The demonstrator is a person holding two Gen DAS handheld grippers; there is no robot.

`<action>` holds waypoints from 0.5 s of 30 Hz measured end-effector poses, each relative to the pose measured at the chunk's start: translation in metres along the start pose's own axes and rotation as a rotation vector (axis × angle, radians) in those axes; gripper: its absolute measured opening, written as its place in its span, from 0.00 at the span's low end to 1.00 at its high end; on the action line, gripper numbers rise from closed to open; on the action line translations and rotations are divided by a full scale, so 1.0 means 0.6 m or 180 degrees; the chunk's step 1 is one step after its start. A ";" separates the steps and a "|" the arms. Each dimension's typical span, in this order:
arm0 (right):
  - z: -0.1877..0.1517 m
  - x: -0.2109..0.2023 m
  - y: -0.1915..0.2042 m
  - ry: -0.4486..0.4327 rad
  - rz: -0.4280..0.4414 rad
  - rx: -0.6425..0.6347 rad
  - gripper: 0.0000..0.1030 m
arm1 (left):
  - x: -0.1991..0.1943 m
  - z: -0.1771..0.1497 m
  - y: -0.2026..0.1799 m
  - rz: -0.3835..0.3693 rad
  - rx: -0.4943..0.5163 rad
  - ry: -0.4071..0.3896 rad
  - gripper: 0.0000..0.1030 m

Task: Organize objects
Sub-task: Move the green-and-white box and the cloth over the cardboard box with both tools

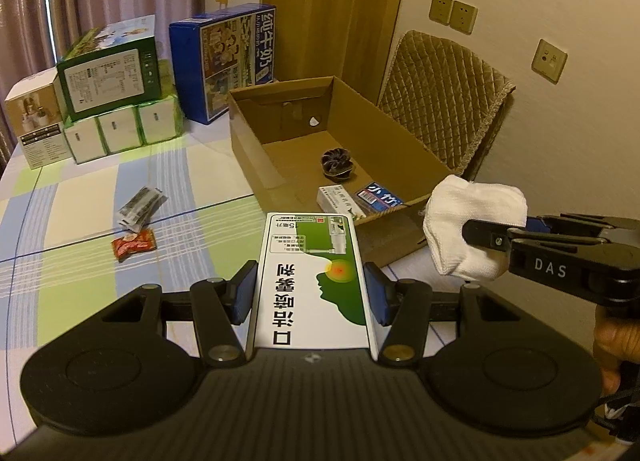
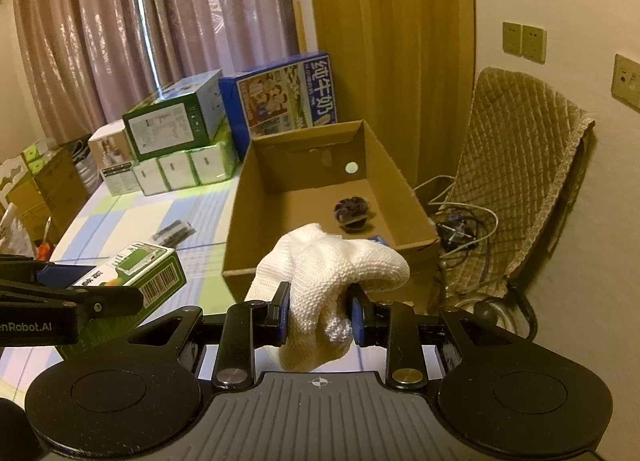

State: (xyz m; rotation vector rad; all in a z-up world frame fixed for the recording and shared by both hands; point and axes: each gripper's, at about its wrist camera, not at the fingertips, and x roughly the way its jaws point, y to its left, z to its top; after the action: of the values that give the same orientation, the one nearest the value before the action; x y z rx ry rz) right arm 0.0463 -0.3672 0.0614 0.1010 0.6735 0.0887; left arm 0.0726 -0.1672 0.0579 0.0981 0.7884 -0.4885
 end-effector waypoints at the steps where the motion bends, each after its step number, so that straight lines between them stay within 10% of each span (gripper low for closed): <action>1: 0.002 0.001 -0.004 -0.0003 -0.0010 0.0002 0.26 | 0.003 0.003 -0.003 -0.0011 0.0004 0.0003 0.49; 15: 0.055 0.041 -0.044 -0.0032 -0.0043 -0.0090 0.26 | 0.065 0.072 -0.045 -0.0163 0.0079 0.0009 0.49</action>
State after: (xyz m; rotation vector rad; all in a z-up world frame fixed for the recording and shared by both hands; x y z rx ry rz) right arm 0.0877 -0.3925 0.0687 0.0696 0.6626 0.0847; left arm 0.1122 -0.2173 0.0633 0.1018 0.7892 -0.5469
